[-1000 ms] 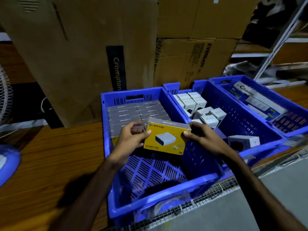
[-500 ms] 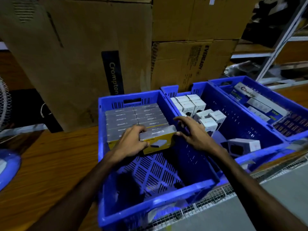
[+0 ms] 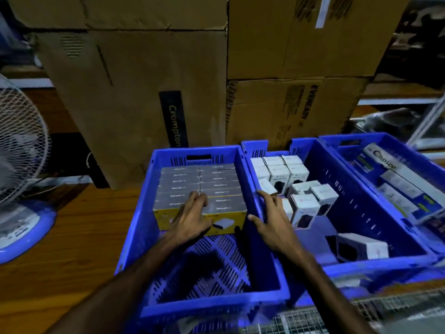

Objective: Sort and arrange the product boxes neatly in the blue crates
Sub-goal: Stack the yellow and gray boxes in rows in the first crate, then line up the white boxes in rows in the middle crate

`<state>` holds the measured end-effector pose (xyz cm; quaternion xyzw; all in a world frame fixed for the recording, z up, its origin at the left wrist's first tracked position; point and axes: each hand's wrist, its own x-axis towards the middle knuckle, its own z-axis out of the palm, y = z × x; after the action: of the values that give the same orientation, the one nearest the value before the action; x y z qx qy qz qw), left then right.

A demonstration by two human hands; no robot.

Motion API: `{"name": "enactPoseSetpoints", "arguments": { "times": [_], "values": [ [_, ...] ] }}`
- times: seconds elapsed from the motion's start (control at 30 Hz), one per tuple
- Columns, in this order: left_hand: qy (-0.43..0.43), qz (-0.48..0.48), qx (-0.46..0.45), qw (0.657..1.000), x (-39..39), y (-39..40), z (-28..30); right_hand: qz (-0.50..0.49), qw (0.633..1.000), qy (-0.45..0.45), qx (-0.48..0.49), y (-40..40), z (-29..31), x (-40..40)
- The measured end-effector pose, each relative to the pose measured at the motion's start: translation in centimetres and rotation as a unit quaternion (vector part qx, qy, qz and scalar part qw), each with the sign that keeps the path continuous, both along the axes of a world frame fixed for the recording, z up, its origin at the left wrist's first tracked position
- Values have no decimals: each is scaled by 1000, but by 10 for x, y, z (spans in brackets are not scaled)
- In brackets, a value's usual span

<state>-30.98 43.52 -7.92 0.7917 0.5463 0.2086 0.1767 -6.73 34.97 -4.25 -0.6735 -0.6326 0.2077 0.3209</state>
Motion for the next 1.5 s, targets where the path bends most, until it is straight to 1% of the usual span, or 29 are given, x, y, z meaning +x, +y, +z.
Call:
{"name": "enactPoseSetpoints", "arguments": {
  "times": [0.1,0.2,0.33,0.47,0.7,0.83,1.07,1.17,1.23,1.3,1.37,1.43,1.5],
  "values": [
    [13,15,-5,1000,3,-3,-1,-4,1000,6,1,1,-1,0],
    [8,21,0,1000,6,-8,-1,-7,1000,9,4,1,-2,1],
    [4,39,16,999,9,-13,-5,-11,1000,-8,11,0,-4,2],
    [-4,34,7,999,8,-16,-8,-14,1000,-20,11,1,-6,3],
    [91,35,20,995,17,-13,-6,-17,1000,-2,1,0,-4,2],
    [126,34,32,991,21,-9,0,-12,1000,-5,-10,1,-2,3],
    [179,-7,67,982,23,-2,3,-22,999,-22,-29,-1,4,1],
    [237,-24,81,968,23,0,5,-30,999,-25,-7,-9,5,0],
    [261,-30,66,963,22,-1,14,-35,999,-23,0,-12,3,-1],
    [260,-19,65,963,26,-9,29,-28,999,-38,-9,-18,3,2],
    [234,-10,77,969,36,-20,44,-1,999,-39,-18,-25,5,14],
    [185,-18,83,979,54,-32,56,11,999,-35,-14,-34,11,29],
    [116,-35,88,989,79,-46,68,15,1000,-24,-9,-45,20,51]
  ]
}}
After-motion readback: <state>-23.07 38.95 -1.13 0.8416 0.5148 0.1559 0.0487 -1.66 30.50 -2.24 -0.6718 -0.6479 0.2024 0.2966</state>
